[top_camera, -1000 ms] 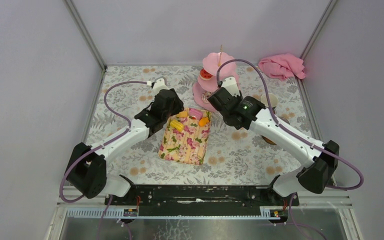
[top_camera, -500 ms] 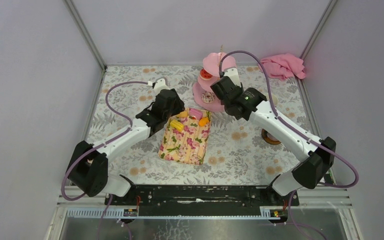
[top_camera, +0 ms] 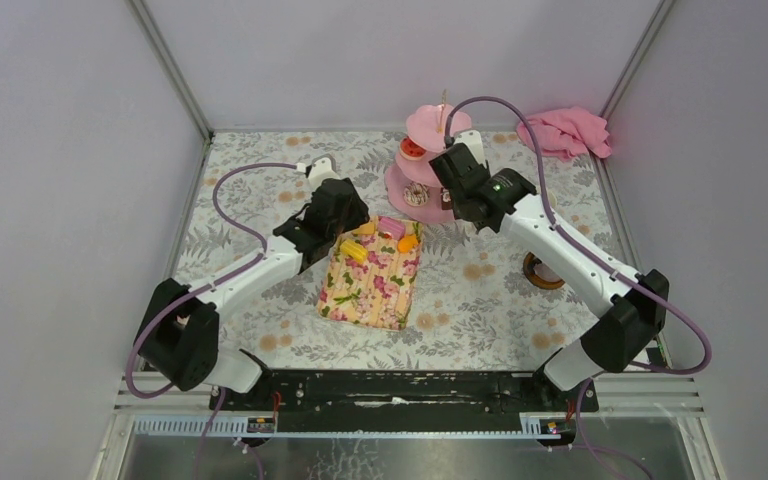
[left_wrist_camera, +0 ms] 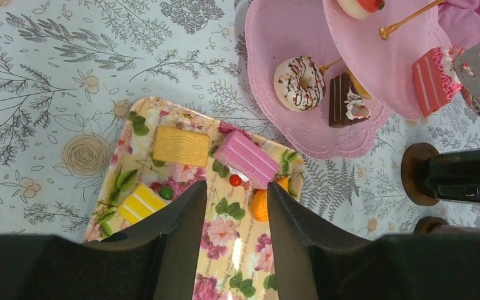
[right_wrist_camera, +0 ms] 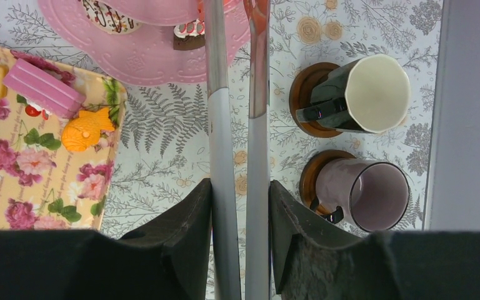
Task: Serve the afternoon tea
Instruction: Place the desert on the desert table.
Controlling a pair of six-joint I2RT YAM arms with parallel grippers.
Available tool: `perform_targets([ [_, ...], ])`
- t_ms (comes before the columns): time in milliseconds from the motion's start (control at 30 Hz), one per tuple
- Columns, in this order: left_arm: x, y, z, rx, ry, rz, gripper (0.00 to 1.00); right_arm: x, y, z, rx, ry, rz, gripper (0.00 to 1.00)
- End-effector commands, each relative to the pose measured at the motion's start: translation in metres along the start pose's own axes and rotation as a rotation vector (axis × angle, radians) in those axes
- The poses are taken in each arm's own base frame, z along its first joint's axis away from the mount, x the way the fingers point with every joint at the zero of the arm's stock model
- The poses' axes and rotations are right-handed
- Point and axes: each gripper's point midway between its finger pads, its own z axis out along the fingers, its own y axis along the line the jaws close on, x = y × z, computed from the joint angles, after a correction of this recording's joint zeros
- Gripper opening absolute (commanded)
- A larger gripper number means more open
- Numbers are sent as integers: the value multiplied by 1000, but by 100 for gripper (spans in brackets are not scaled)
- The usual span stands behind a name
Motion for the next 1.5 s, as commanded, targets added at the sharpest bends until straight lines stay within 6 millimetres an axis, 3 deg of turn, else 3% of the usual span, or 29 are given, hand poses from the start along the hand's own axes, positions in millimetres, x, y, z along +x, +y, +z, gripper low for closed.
perform_targets([
  [0, -11, -7, 5, 28, -44, -26, 48, -24, 0, -2, -22, -66, 41, 0],
  [367, -9, -7, 10, 25, -36, -26, 48, -20, 3, 5, -23, -45, 35, 0],
  [1033, -6, -2, 24, 6, -27, -21, 48, -32, 6, 28, -37, -66, 43, 0],
  [1467, -8, 1, 26, -8, -31, -21, 48, -32, -12, 15, 11, -101, 75, 0],
])
